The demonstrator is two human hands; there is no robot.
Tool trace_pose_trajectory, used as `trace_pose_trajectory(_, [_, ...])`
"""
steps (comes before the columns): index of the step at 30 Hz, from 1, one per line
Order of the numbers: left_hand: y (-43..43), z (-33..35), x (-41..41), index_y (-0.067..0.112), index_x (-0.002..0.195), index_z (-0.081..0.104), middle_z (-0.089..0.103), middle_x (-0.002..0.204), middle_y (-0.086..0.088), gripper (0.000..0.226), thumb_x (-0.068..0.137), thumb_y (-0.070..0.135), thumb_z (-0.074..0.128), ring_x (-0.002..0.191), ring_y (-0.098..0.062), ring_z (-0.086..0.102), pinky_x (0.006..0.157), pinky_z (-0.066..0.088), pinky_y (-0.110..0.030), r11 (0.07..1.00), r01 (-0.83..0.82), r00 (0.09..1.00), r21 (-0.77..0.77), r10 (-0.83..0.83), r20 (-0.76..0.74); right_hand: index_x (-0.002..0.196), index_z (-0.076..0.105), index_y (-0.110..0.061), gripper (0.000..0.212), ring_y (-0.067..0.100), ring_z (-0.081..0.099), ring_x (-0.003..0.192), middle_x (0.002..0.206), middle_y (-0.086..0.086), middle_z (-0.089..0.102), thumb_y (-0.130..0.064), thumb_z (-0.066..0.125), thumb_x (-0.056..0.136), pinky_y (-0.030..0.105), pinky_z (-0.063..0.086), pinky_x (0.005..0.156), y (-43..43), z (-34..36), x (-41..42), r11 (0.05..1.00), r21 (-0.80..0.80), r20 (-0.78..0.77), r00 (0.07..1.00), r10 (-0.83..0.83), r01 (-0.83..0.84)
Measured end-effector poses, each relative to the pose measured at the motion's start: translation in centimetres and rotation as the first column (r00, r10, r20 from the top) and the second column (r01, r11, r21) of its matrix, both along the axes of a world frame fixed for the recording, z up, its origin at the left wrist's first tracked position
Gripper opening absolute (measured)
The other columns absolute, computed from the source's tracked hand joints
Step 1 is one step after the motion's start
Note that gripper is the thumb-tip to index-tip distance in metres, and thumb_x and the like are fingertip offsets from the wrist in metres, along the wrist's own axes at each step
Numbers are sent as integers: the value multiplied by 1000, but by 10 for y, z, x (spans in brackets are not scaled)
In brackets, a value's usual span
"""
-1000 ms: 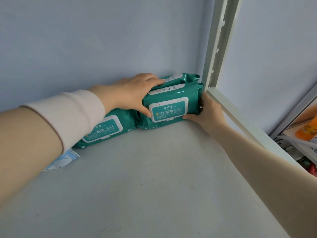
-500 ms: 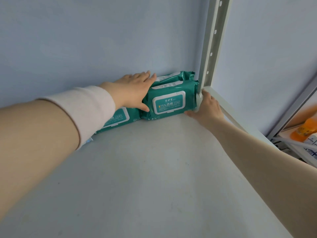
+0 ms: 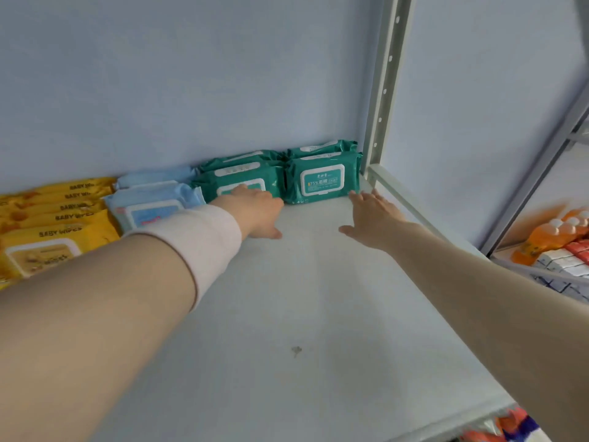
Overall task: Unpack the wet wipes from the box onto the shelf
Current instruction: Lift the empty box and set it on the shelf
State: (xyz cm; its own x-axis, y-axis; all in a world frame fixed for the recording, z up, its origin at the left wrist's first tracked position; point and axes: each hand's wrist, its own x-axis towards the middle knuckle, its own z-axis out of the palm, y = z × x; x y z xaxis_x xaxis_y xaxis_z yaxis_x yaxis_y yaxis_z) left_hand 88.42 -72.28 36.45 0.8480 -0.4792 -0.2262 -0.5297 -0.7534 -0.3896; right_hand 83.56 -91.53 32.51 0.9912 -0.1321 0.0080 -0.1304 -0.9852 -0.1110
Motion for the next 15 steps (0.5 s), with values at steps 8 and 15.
trace_pose_trajectory(8, [33, -3, -94, 19, 136, 42, 53, 131, -6, 57, 90, 53, 45, 118, -30, 51, 94, 43, -39, 990, 137, 990, 42, -136, -37, 140, 33, -11, 62, 28, 39, 130, 136, 10, 47, -46, 49, 91, 39, 37, 101, 44, 14, -120, 993, -82, -153, 983, -102, 90])
trace_pose_trajectory(15, [83, -4, -173, 20, 137, 40, 49, 136, -6, 54, 92, 49, 44, 123, -28, 47, 101, 39, -37, 971, 182, 983, 154, -175, -60, 140, 34, -14, 61, 26, 46, 123, 135, 7, 48, -48, 47, 91, 38, 43, 96, 75, 7, -232, 984, -154, -242, 962, -127, 91])
